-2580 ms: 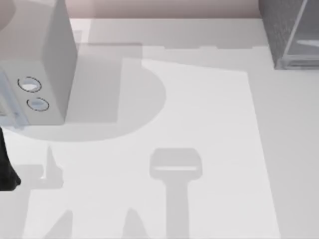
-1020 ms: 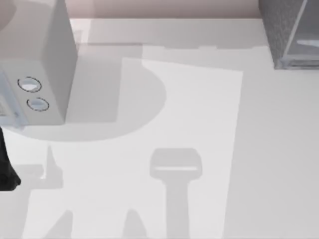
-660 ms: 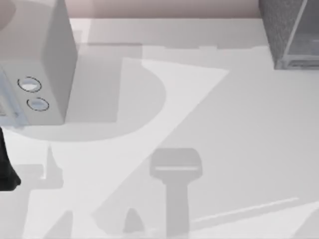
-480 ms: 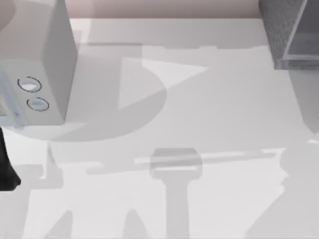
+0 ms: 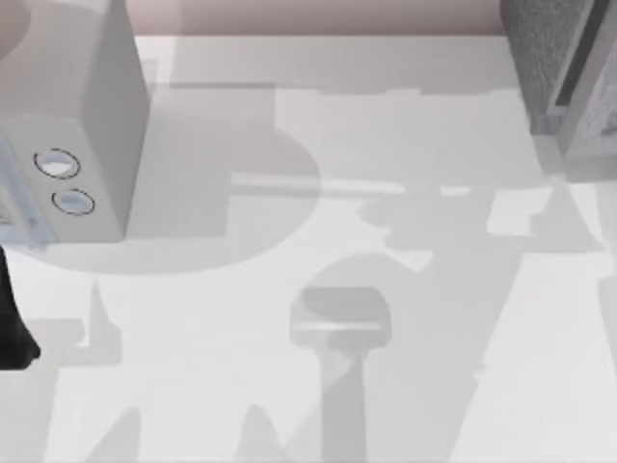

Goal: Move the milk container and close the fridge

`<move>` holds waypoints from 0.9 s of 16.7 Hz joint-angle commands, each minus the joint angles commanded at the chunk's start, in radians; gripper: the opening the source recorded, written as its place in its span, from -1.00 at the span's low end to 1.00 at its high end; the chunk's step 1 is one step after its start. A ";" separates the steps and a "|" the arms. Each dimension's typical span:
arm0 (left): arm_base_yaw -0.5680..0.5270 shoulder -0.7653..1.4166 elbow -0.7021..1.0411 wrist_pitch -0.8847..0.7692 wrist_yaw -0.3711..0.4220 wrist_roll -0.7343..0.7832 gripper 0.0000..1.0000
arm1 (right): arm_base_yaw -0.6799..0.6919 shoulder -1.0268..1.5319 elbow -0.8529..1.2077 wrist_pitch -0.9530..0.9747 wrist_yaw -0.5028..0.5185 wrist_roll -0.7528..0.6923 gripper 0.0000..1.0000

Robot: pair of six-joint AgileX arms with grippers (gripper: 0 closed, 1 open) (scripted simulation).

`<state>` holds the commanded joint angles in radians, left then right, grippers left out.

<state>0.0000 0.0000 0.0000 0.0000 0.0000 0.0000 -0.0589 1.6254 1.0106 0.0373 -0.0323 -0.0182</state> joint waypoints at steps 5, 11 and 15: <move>0.000 0.000 0.000 0.000 0.000 0.000 1.00 | 0.039 -0.006 -0.013 0.012 0.031 0.024 1.00; 0.000 0.000 0.000 0.000 0.000 0.000 1.00 | 0.027 0.081 0.090 -0.007 0.035 0.020 1.00; 0.000 0.000 0.000 0.000 0.000 0.000 1.00 | 0.026 0.222 0.266 -0.043 0.040 0.020 1.00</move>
<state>0.0000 0.0000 0.0000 0.0000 0.0000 0.0000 -0.0334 1.8474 1.2762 -0.0056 0.0074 0.0019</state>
